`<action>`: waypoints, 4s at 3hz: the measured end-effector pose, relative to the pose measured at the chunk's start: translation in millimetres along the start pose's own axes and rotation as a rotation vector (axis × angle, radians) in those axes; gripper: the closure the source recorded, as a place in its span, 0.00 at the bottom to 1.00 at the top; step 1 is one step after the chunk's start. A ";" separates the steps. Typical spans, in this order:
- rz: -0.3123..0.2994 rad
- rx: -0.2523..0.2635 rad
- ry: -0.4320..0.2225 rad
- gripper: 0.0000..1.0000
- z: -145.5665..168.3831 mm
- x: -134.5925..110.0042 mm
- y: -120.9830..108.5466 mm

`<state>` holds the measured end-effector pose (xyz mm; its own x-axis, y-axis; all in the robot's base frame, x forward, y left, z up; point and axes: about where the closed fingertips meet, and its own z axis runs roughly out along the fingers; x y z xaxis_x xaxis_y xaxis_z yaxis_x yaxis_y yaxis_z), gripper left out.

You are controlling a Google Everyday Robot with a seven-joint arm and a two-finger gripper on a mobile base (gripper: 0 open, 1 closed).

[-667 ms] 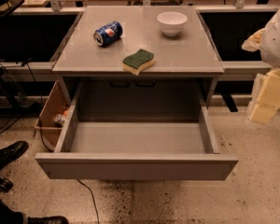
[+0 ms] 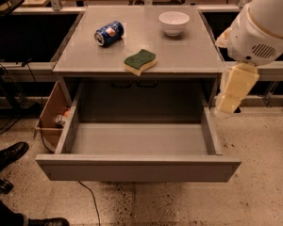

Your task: Place pepsi can into top drawer

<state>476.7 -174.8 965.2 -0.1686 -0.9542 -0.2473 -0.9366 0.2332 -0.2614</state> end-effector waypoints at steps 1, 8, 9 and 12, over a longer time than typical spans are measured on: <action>-0.035 0.001 -0.056 0.00 30.9 -48.8 -25.8; 0.212 0.137 -0.346 0.00 172.3 -276.9 -178.9; 0.282 0.213 -0.386 0.00 195.6 -300.6 -213.7; 0.343 0.226 -0.419 0.00 208.2 -313.7 -220.6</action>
Offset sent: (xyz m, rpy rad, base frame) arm 0.1270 0.1480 -0.0281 0.1491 -0.0743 0.1416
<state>800.2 112.2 906.3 -0.2715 -0.6723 -0.6887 -0.7534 0.5938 -0.2826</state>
